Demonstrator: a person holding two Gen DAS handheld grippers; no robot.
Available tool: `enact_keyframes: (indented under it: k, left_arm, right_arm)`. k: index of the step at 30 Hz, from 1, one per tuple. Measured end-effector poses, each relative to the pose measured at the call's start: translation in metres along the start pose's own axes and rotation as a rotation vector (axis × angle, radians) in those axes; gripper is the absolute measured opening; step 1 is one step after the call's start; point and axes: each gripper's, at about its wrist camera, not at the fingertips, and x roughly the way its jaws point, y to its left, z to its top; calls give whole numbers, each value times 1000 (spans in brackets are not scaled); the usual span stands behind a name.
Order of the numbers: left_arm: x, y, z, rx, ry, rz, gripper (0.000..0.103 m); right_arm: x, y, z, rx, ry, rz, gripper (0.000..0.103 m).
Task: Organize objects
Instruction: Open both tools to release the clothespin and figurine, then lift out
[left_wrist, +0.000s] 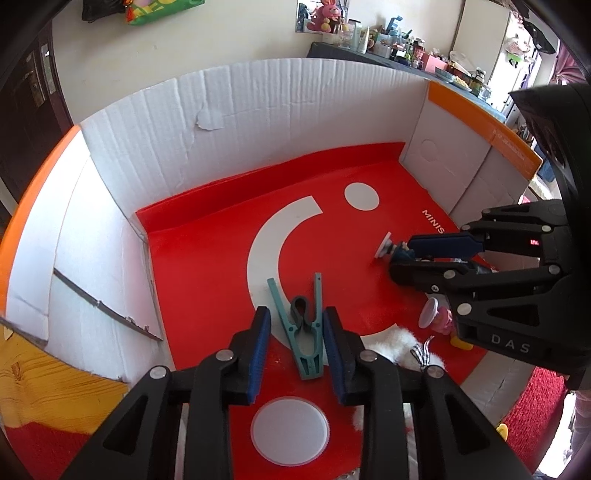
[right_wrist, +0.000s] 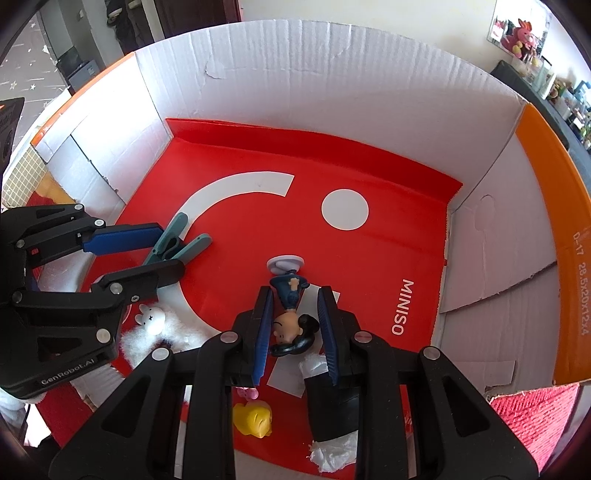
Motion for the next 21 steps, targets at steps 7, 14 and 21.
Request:
enact_keyframes:
  k: [7,14,21]
  left_arm:
    - [-11,-1,1,-24,-25,-13,31]
    - [-27,-5,1,-31,-66,-18,36]
    - [-47,-12,-5,-30,-118,-16,39]
  right_arm:
    - [-11,-4,3,7,-27,1,24]
    - [-34,-9,2,10,-75,-1,24]
    - [-65,-11,-5,3,-157,-2,24]
